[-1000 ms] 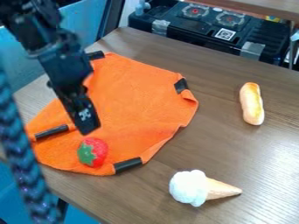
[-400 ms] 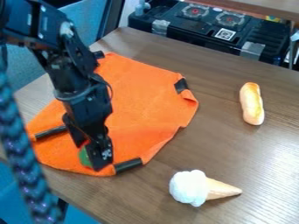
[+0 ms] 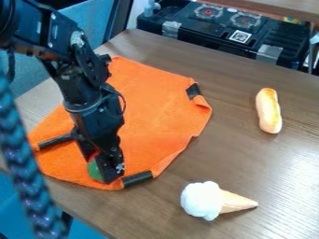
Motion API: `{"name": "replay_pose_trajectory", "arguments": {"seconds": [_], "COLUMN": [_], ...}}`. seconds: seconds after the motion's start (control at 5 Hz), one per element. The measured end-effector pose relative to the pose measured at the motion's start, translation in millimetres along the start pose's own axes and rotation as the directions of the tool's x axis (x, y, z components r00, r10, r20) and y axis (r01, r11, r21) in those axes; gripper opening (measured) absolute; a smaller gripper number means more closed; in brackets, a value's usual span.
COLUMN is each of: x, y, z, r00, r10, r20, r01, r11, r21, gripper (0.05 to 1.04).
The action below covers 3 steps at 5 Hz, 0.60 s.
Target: Move the red figure from the bottom to right side
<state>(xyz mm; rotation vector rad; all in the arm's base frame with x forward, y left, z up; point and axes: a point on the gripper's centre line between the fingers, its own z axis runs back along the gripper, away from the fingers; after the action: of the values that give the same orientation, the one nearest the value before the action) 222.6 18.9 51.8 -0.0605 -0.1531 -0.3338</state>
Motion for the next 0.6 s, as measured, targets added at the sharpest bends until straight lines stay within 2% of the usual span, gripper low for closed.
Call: {"name": "replay_pose_trajectory", "arguments": {"seconds": [0.2, 0.6], "x": [0.9, 25.2], "y": [-2.9, -9.9], "z": [11.6, 42.3], "r00": [1.000, 0.999], "r10": [0.007, 0.002], "r20": [0.015, 0.046], "r01": [-0.006, -0.002], "r11": [1.000, 1.000], "r21": [-0.020, 0.000], "gripper": [0.735, 0.735]}}
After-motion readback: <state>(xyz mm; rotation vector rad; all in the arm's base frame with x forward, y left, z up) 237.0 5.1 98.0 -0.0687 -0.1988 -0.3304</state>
